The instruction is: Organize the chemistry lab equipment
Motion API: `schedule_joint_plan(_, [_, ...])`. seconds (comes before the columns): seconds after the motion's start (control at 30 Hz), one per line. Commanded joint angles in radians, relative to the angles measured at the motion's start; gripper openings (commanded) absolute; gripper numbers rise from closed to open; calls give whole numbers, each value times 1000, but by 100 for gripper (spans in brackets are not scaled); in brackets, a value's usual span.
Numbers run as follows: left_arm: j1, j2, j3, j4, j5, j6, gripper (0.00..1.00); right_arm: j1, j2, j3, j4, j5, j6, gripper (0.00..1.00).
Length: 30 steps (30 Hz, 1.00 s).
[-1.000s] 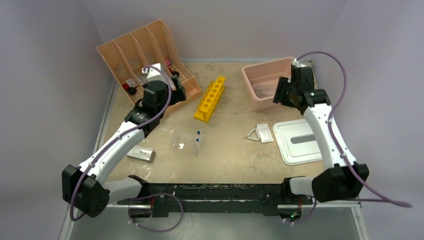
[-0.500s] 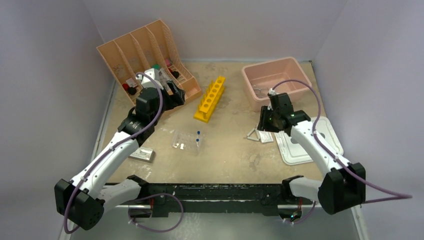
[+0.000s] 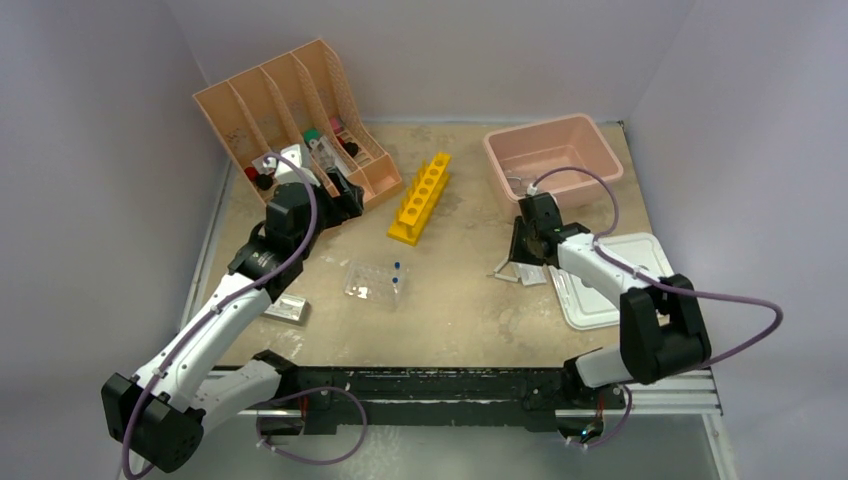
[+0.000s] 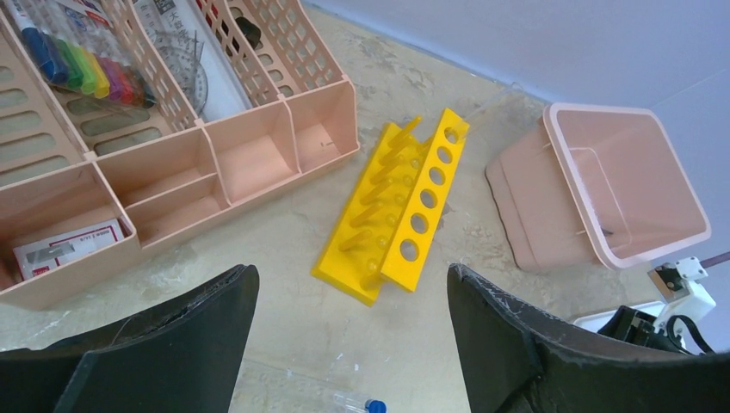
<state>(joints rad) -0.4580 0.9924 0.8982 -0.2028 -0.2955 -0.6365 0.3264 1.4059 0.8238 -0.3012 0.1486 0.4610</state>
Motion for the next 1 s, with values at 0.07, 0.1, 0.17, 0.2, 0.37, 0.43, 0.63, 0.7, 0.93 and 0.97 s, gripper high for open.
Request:
schedule_joint_plan(0.07, [9, -9, 3, 24, -22, -6, 79, 7, 52, -17, 78, 36, 27, 32])
schedule_joint_plan(0.1, [9, -7, 5, 23, -23, -4, 79, 8, 56, -21, 79, 39, 30, 32])
schedule_joint_plan(0.17, [9, -5, 7, 22, -24, 0, 79, 8, 60, -31, 84, 39, 34, 32])
schedule_joint_plan(0.2, [9, -4, 7, 22, -26, 2, 79, 9, 66, -35, 87, 38, 36, 32])
schedule_joint_plan(0.37, [9, 0, 8, 23, -33, 8, 80, 14, 103, -39, 92, 26, 43, 27])
schedule_joint_plan(0.43, [9, 0, 8, 23, -34, 9, 80, 17, 113, -39, 99, 19, 40, 25])
schedule_joint_plan(0.63, [9, -5, 5, 16, -40, 9, 80, 37, 134, -22, 103, 0, 24, 19])
schedule_joint_plan(0.7, [9, -8, 1, 16, -42, 8, 80, 47, 139, -18, 100, 5, 24, 19])
schedule_joint_plan(0.93, [9, -14, -6, 15, -42, 7, 80, 68, 175, 0, 75, 51, 38, 24])
schedule_joint_plan(0.97, [9, -15, -5, 15, -43, 7, 80, 71, 176, 3, 73, 58, 40, 23])
